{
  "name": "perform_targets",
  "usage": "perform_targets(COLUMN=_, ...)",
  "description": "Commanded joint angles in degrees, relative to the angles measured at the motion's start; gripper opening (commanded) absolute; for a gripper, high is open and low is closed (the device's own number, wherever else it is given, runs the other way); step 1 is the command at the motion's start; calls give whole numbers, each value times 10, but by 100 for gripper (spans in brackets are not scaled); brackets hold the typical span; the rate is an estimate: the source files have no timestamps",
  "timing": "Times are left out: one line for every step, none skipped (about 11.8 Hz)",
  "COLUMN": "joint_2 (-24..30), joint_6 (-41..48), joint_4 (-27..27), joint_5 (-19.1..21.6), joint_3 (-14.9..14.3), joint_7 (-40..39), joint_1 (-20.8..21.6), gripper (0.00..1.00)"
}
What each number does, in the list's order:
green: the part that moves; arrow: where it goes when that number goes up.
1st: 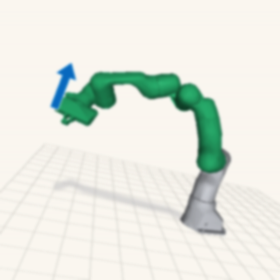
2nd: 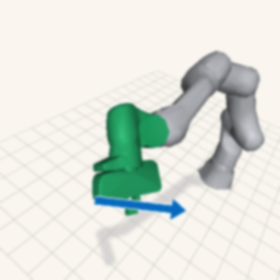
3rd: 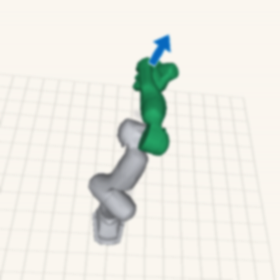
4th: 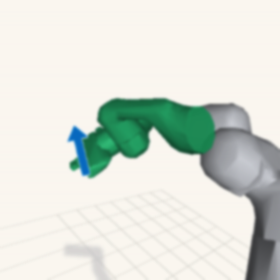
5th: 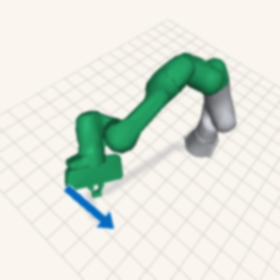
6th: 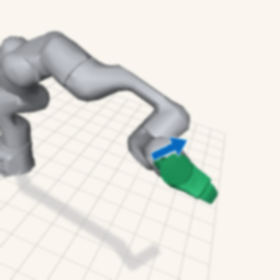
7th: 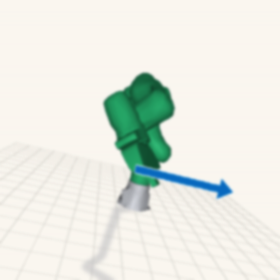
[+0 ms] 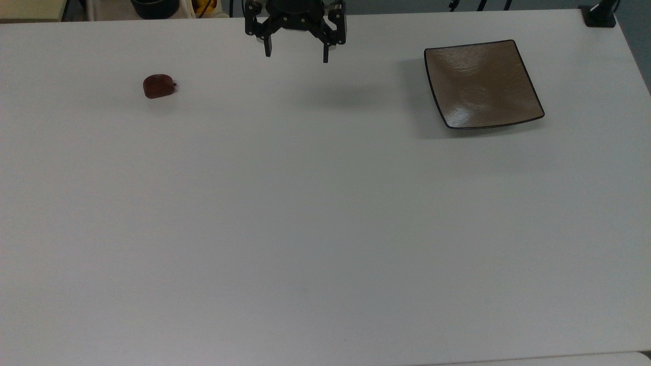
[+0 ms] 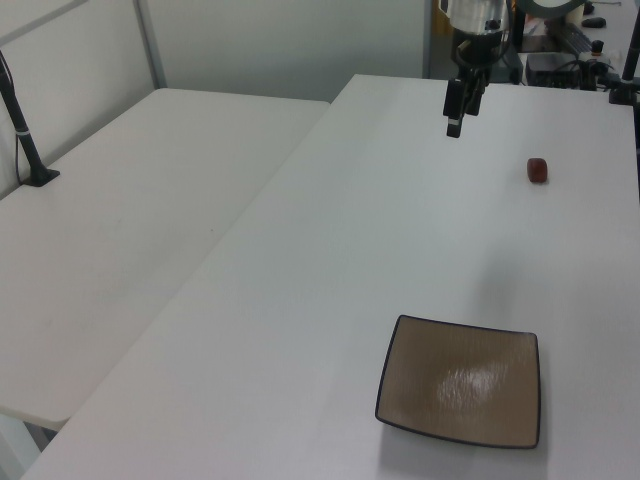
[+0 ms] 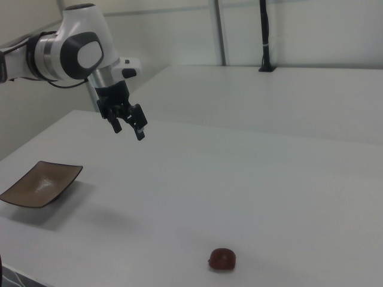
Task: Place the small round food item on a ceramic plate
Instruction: 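Move the open gripper over the small dark red food item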
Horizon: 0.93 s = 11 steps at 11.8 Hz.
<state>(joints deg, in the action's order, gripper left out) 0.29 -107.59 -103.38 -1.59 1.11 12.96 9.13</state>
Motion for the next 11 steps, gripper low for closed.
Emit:
perform_targets(joint_2=9, joint_6=-6, joint_4=-11, joint_5=8, joint_3=1, joint_7=7, joint_1=1, gripper=100)
perform_targets(joint_2=9, joint_6=-5, joint_4=-12, joint_5=6, joint_3=1, joint_7=5, joint_1=1, gripper=100)
perform_targets(joint_2=9, joint_6=-7, joint_4=-11, joint_5=6, joint_3=1, joint_7=-1, joint_1=1, gripper=100)
perform_targets(joint_2=9, joint_6=-2, joint_4=-12, joint_5=6, joint_3=1, joint_7=0, joint_1=0, gripper=100)
perform_targets(joint_2=11, joint_6=9, joint_4=-12, joint_5=6, joint_3=0, joint_7=-1, joint_1=0, gripper=100)
perform_targets(joint_2=11, joint_6=19, joint_4=-12, joint_5=1, joint_3=0, joint_7=-10, joint_1=-2, gripper=100)
perform_targets(joint_2=12, joint_6=20, joint_4=-12, joint_5=0, joint_3=0, joint_7=-19, joint_1=-5, gripper=100)
perform_targets(joint_2=16, joint_6=20, joint_4=-16, joint_5=0, joint_3=-4, joint_7=-22, joint_1=-9, gripper=100)
perform_targets(joint_2=23, joint_6=20, joint_4=-18, joint_5=0, joint_3=-4, joint_7=-21, joint_1=-18, gripper=100)
perform_targets(joint_2=28, joint_6=18, joint_4=-31, joint_5=-2, joint_3=-6, joint_7=-19, joint_1=-28, gripper=100)
perform_targets(joint_2=30, joint_6=19, joint_4=-37, joint_5=-5, joint_3=-8, joint_7=-17, joint_1=-35, gripper=100)
